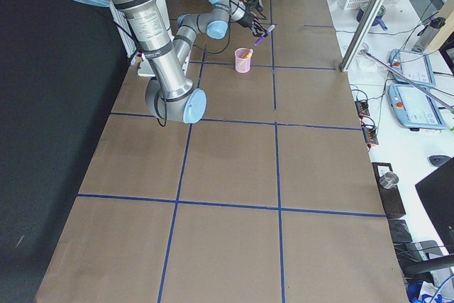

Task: Collect pens into pen holder
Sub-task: 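Lower the purple marker into the pink holder and open the right gripper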

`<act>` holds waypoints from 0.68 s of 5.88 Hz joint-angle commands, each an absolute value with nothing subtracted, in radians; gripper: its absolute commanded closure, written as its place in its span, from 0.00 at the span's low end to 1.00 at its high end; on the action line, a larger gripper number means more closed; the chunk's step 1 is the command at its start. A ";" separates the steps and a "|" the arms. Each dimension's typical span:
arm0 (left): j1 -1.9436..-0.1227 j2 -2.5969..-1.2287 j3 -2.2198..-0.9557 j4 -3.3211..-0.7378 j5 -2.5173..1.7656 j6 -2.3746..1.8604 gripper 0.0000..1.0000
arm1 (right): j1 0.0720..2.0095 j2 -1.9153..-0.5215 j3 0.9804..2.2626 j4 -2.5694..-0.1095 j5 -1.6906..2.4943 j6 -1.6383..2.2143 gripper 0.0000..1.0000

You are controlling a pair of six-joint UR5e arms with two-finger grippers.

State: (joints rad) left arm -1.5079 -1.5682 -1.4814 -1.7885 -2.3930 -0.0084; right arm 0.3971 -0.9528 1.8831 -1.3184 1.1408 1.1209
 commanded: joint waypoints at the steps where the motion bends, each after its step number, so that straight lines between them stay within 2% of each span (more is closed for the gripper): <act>1: -1.506 -1.568 -1.480 -1.787 -2.393 -0.008 0.00 | 0.258 -0.989 1.881 -1.313 1.025 1.131 1.00; 4: -1.505 -1.568 -1.479 -1.786 -2.393 -0.008 0.00 | 0.199 -1.032 1.868 -1.313 0.979 1.172 1.00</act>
State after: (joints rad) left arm -1.5050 -1.5677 -1.4787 -1.7856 -2.3930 -0.0077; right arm 0.2055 -1.0228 1.8721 -1.3131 0.9861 1.1688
